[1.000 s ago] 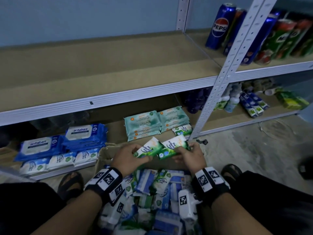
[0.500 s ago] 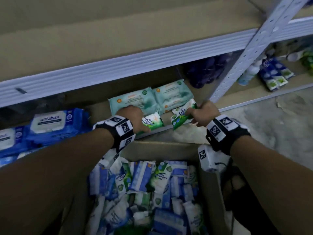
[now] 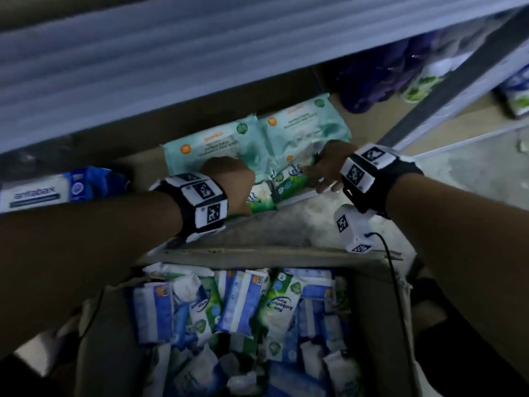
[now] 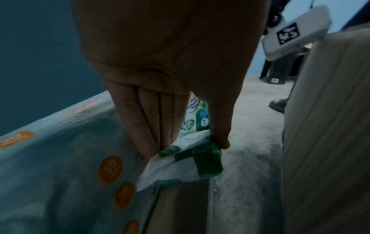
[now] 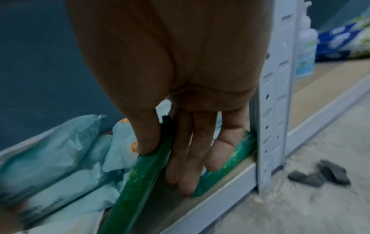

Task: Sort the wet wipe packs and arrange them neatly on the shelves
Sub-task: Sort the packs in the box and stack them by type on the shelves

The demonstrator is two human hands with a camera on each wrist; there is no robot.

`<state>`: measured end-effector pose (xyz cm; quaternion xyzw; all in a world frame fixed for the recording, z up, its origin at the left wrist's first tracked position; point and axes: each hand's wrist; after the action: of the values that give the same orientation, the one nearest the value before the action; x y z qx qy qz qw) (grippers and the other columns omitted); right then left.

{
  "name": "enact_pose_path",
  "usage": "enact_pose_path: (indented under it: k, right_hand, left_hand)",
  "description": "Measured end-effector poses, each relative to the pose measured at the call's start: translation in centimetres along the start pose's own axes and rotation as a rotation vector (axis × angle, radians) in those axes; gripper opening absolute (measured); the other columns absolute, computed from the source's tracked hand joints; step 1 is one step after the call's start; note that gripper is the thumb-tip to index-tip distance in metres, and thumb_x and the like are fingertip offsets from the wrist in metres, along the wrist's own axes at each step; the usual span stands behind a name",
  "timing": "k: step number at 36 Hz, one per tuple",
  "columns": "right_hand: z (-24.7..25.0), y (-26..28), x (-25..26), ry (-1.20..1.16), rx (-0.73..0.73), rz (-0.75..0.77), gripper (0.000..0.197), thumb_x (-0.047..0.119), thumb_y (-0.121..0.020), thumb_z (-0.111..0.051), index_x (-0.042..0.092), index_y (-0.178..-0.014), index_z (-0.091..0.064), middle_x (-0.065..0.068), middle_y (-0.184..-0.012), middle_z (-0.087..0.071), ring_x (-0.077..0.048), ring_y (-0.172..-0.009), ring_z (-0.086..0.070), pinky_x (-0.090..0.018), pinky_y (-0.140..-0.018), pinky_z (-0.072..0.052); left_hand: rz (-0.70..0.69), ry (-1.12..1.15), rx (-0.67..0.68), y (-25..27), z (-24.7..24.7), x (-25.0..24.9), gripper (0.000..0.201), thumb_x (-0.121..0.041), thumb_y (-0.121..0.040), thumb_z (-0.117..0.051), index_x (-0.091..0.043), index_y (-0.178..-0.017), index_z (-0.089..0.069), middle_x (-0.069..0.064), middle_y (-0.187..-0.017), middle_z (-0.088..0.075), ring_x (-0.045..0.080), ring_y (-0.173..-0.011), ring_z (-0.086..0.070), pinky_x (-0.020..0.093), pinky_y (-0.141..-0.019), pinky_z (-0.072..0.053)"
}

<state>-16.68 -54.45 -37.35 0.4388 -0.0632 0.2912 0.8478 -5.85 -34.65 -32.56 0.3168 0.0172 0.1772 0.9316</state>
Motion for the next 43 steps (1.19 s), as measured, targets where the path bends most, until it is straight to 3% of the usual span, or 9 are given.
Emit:
enact_pose_path:
  k: [2, 4, 7, 10, 14, 17, 24, 33, 43]
  right_hand:
    - [0.3, -0.6, -0.2, 0.108, 0.028, 0.018, 0.046, 0.061, -0.075, -0.073, 0.014, -0.074, -0.071, -0.005, -0.072, -0.073, -0.025, -0.069, -0.072, -0.041, -0.069, -0.060]
    - [0.3, -1.7, -0.3, 0.392, -0.011, 0.050, 0.043, 0.070, -0.071, -0.069, 0.028, -0.063, -0.060, -0.003, -0.078, -0.071, -0.025, -0.075, -0.067, -0.040, -0.077, -0.057]
    - [-0.3, -4.7, -2.8, 0.723, -0.131, 0.076, 0.038, 0.055, -0.076, -0.070, 0.028, -0.102, -0.065, -0.003, -0.111, -0.064, -0.026, -0.089, -0.063, -0.038, -0.076, -0.056]
    - [-1.4, -9.2, -6.5, 0.670, -0.118, 0.100, 0.038, 0.047, -0.082, -0.064, 0.015, -0.103, -0.064, -0.010, -0.098, -0.067, -0.022, -0.070, -0.060, -0.036, -0.067, -0.055]
    - [-1.5, -3.2, -2.6, 0.629, -0.167, 0.136, 0.046, 0.060, -0.076, -0.070, 0.018, -0.063, -0.054, 0.001, -0.064, -0.055, -0.017, -0.055, -0.050, -0.029, -0.060, -0.048]
    - [-1.1, -1.5, -1.2, 0.651, -0.122, 0.172, 0.051, 0.060, -0.078, -0.072, 0.021, -0.057, -0.047, 0.004, -0.059, -0.048, -0.016, -0.055, -0.046, -0.029, -0.062, -0.042]
    - [-0.5, -1.1, -0.6, 0.769, -0.114, 0.306, 0.045, 0.054, -0.084, -0.069, 0.010, -0.094, -0.068, -0.013, -0.098, -0.068, -0.032, -0.092, -0.064, -0.030, -0.073, -0.046]
    - [-1.4, -0.8, -1.3, 0.835, -0.110, 0.367, 0.049, 0.041, -0.092, -0.064, 0.001, -0.120, -0.059, -0.018, -0.117, -0.063, -0.035, -0.108, -0.061, -0.036, -0.085, -0.046]
    - [-1.3, -1.4, -0.7, 0.896, -0.132, 0.365, 0.019, 0.030, -0.089, -0.055, 0.011, -0.086, -0.057, -0.016, -0.099, -0.066, -0.038, -0.092, -0.064, -0.043, -0.080, -0.055]
  left_hand:
    - [-0.019, -0.031, 0.031, -0.1, 0.0, -0.1, 0.050, -0.056, -0.081, -0.071, -0.007, -0.078, -0.064, 0.004, -0.068, -0.046, 0.021, -0.060, -0.050, 0.031, -0.061, -0.047]
    - [-0.052, -0.066, 0.048, -0.1, -0.2, -0.2, 0.048, -0.053, -0.083, -0.071, -0.006, -0.091, -0.068, 0.005, -0.072, -0.048, 0.026, -0.069, -0.056, 0.032, -0.063, -0.047]
    - [-0.090, -0.109, 0.065, -0.3, -0.9, -0.2, 0.051, -0.053, -0.083, -0.071, -0.004, -0.098, -0.069, 0.010, -0.091, -0.064, 0.029, -0.081, -0.066, 0.034, -0.065, -0.052]
    - [-0.101, -0.129, 0.087, -0.5, -1.5, -0.2, 0.050, -0.050, -0.085, -0.071, -0.003, -0.099, -0.069, 0.013, -0.096, -0.066, 0.030, -0.084, -0.067, 0.034, -0.064, -0.052]
    - [-0.102, -0.132, 0.097, -0.7, -2.0, 0.1, 0.047, -0.048, -0.085, -0.072, -0.004, -0.103, -0.069, 0.012, -0.096, -0.067, 0.029, -0.083, -0.066, 0.033, -0.065, -0.053]
    - [-0.101, -0.115, 0.116, -0.9, -2.2, 0.3, 0.044, -0.045, -0.086, -0.070, -0.005, -0.105, -0.068, 0.011, -0.099, -0.067, 0.028, -0.086, -0.066, 0.032, -0.064, -0.050]
    - [-0.105, -0.155, 0.127, -1.1, -3.1, 0.4, 0.034, -0.033, -0.089, -0.067, -0.005, -0.108, -0.068, 0.011, -0.103, -0.067, 0.027, -0.089, -0.066, 0.031, -0.067, -0.050]
    - [-0.109, -0.215, 0.124, -1.1, -4.2, 0.2, 0.031, -0.028, -0.096, -0.055, -0.006, -0.117, -0.061, 0.011, -0.106, -0.067, 0.028, -0.091, -0.066, 0.034, -0.066, -0.050]
    - [-0.083, -0.182, 0.059, -0.6, -4.4, 0.8, 0.039, -0.035, -0.094, -0.056, -0.009, -0.123, -0.054, 0.014, -0.118, -0.062, 0.032, -0.105, -0.061, 0.032, -0.072, -0.044]
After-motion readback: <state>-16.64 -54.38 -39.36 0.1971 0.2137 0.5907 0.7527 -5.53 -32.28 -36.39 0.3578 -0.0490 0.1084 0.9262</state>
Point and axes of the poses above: each hand's wrist, its own y-axis away from the middle knuckle, its own z-axis out of the back of the hand, x = y × z
